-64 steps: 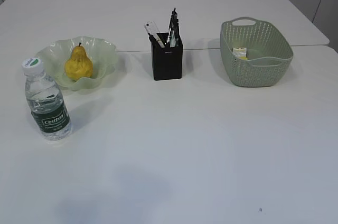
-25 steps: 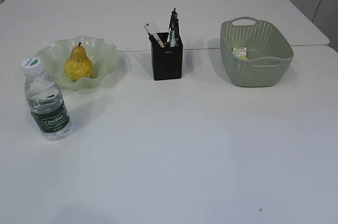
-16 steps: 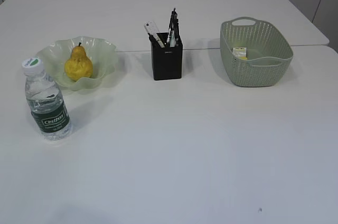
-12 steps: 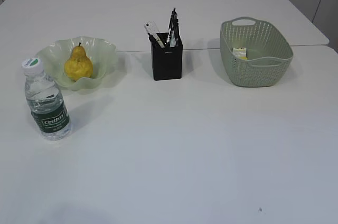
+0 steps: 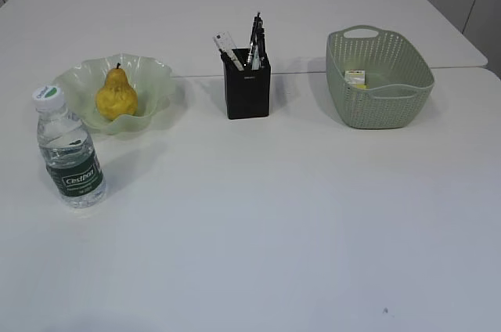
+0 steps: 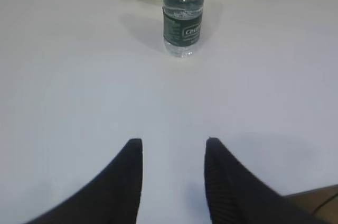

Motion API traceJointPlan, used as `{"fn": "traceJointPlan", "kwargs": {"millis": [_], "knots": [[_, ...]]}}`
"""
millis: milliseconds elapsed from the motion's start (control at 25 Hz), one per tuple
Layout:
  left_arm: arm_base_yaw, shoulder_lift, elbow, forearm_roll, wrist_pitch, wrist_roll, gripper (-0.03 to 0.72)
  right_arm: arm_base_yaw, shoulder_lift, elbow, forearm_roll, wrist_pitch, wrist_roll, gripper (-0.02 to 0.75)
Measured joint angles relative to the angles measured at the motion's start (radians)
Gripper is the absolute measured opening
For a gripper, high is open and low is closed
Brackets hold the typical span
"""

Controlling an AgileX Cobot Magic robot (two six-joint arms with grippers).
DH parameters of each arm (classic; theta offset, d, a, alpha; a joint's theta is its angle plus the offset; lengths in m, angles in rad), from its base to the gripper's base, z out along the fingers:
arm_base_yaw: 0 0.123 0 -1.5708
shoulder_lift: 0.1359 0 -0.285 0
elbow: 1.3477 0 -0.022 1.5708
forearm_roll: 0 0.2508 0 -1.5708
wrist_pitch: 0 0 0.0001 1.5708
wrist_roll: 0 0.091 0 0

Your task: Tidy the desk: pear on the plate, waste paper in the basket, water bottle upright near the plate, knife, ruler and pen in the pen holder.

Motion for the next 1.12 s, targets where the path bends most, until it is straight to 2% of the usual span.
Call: {"fn": "traceJointPlan", "kwargs": {"millis": [200,1120], "knots": [[0.017,-0.068,0.000,0.000,0.006,0.000,0.275,-0.009,-0.037,0.000,0.000,0.002,0.000,0.368],[0.023,-0.068,0.000,0.000,0.010,0.000,0.275,-0.009,-0.044,0.000,0.000,0.002,0.001,0.368]]}}
